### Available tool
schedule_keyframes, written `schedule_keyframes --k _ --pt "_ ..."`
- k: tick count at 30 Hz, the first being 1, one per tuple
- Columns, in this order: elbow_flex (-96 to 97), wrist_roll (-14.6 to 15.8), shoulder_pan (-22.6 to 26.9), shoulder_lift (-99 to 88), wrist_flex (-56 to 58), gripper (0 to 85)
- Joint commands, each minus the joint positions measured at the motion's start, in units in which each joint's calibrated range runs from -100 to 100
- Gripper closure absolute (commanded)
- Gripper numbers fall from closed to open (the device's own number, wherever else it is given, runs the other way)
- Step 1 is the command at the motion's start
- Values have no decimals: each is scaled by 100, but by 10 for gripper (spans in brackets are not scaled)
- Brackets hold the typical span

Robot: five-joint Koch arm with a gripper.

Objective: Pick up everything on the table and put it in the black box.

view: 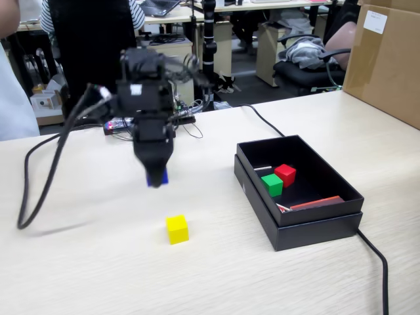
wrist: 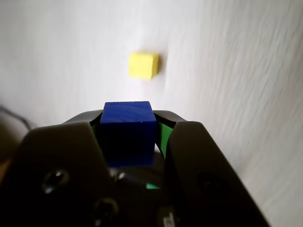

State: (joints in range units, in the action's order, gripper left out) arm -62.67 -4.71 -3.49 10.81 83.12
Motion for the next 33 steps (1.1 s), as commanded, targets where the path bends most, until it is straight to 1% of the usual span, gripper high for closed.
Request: schedule_keyframes --k 1,6,10,13,17,26,27,28,29,32,33 --pt "-116 264 571 -1110 245 716" --pt "-325 664 1397 -536 245 714" --pt "-415 879 1792 371 245 712" --pt "-823 1011 2022 1220 228 709" --pt "-1086 1114 2144 1966 159 709" --pt "-1286 1226 2129 2700 72 706" --pt "-1322 1245 2129 2792 46 680" --pt "-1286 1245 2134 2803 46 617" --pt "-1267 1245 2139 2815 46 575" --pt "-1258 1250 2129 2757 46 472" --pt "-1231 1250 2125 2677 46 455"
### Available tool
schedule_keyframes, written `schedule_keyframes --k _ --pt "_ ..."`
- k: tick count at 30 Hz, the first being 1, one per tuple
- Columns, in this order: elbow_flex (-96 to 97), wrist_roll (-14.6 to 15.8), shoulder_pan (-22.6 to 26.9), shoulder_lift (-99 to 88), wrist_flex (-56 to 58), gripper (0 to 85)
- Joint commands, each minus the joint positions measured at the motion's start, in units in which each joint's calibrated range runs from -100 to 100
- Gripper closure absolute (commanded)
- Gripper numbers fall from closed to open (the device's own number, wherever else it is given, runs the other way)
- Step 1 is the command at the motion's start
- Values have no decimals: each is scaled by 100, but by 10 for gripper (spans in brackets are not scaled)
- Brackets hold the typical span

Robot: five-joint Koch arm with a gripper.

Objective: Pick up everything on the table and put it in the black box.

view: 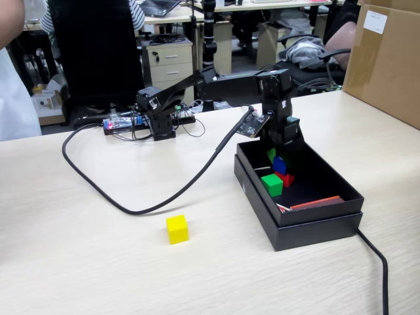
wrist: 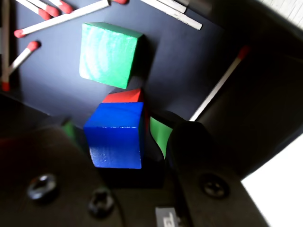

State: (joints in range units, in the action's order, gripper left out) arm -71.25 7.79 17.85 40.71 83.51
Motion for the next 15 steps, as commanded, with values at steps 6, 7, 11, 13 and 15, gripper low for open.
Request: schedule_keyframes --k 6,7,11,13,15 --pt "-92 -49 -259 -1897 137 424" --pt "-38 -107 -357 -2275 155 423" --pt "144 -464 -899 -3113 155 414" --pt "171 -650 -1221 -3193 155 414" --pt "180 -757 -1470 -3170 155 408"
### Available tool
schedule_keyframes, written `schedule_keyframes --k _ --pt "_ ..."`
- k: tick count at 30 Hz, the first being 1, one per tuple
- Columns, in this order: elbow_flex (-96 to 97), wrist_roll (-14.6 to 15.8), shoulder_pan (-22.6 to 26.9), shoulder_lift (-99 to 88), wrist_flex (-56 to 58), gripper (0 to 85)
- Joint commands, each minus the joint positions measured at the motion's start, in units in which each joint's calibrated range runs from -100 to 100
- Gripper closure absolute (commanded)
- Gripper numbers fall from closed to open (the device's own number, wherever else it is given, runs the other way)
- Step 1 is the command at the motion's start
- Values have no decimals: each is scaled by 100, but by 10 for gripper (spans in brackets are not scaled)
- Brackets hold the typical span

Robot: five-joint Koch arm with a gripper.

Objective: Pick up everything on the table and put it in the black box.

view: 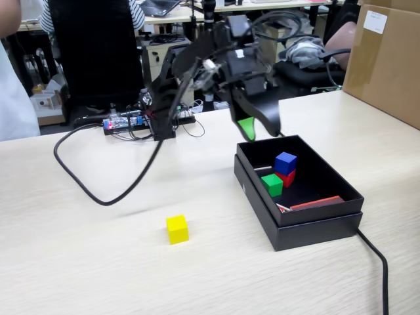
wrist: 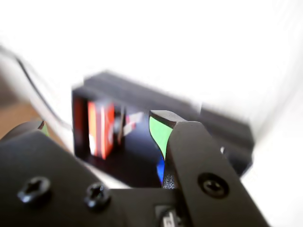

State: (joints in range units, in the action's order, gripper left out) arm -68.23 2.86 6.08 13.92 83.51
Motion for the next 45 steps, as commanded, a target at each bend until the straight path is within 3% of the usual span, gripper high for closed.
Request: schedule_keyframes --k 1,8,28,38,42,45 --pt "-112 -322 -415 -433 155 399" --pt "-248 -537 -991 794 155 375" --pt "-1264 -532 -1084 3388 34 386" --pt "-1382 -581 -1114 3743 -381 617" --pt "-1436 -547 -1118 3755 -381 815" --pt "-1236 -493 -1021 2596 -165 821"
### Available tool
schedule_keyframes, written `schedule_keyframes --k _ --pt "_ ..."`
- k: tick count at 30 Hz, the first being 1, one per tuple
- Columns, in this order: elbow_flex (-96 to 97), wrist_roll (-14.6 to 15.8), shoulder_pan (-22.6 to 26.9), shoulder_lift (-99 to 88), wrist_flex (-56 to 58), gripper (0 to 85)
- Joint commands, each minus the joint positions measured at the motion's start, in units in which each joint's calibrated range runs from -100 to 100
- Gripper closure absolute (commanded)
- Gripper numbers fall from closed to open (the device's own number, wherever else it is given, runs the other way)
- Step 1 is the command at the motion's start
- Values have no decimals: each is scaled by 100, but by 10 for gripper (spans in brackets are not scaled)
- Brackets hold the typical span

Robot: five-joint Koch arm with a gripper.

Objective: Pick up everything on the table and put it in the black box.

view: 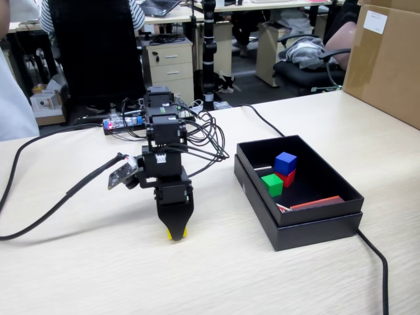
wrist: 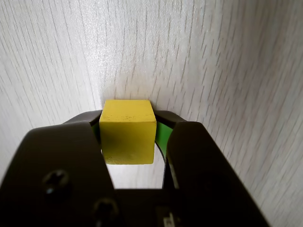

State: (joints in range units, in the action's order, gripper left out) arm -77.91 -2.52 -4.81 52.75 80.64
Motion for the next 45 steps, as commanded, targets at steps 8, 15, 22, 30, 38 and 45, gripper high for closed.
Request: schedule_keyframes --k 8,15,22,30,38,45 --pt "212 327 1021 -3847 234 819" --pt "348 781 1748 -3307 234 817" --pt "257 933 1866 -2217 234 813" --pt "121 987 1856 -1391 234 810" --pt "212 1021 1866 -1345 268 602" --pt "438 947 1773 -2986 303 396"
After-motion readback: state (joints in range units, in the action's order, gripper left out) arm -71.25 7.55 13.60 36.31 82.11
